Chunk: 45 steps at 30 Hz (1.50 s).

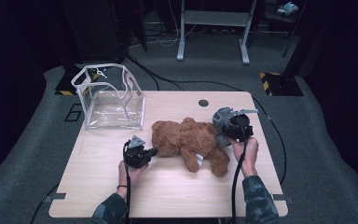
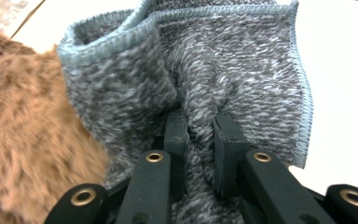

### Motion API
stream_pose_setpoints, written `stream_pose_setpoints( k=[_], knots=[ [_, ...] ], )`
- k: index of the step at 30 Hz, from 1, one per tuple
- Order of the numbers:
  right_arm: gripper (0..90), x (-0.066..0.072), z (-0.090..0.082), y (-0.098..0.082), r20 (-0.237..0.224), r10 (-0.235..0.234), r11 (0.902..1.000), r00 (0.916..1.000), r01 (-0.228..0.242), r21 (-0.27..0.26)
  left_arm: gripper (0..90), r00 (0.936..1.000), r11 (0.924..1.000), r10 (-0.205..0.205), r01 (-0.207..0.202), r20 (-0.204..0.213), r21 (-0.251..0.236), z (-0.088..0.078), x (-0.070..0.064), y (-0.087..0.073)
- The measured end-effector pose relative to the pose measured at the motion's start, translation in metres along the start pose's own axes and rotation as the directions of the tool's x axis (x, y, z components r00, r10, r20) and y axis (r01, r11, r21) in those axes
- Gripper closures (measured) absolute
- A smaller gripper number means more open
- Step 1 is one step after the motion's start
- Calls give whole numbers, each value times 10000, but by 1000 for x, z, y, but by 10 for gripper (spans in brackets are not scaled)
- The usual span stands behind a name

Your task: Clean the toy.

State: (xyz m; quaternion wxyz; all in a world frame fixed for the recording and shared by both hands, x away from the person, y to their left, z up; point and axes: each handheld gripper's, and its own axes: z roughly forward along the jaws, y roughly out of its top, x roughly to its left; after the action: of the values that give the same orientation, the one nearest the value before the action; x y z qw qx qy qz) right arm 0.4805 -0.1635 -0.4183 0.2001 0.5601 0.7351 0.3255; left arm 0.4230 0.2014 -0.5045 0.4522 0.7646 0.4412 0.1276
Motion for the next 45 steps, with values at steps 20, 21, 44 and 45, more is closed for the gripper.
stream_pose_setpoints(
  k=[20, 21, 44, 45],
  knots=[
    [789, 20, -47, 2, -518, -428, 9937, 9977, 371, -1058, 872, 10000, 9999, -84, 84, 11, -138, -2, 0, -3],
    [789, 28, -46, 5, -752, -625, 9928, 9952, 543, -1064, 872, 10000, 9999, -87, 87, -2, -147, -2, -1, -3],
    [791, 108, 2, -4, -1514, -1878, 9820, 9705, 1889, -77, 878, 9994, 9988, -239, 249, 251, -422, -5, 0, -3],
    [790, 110, -1, -5, -1757, -1801, 9830, 9678, 1836, 40, 878, 9994, 9985, -234, 246, 255, -489, -6, 0, -2]
  ],
)
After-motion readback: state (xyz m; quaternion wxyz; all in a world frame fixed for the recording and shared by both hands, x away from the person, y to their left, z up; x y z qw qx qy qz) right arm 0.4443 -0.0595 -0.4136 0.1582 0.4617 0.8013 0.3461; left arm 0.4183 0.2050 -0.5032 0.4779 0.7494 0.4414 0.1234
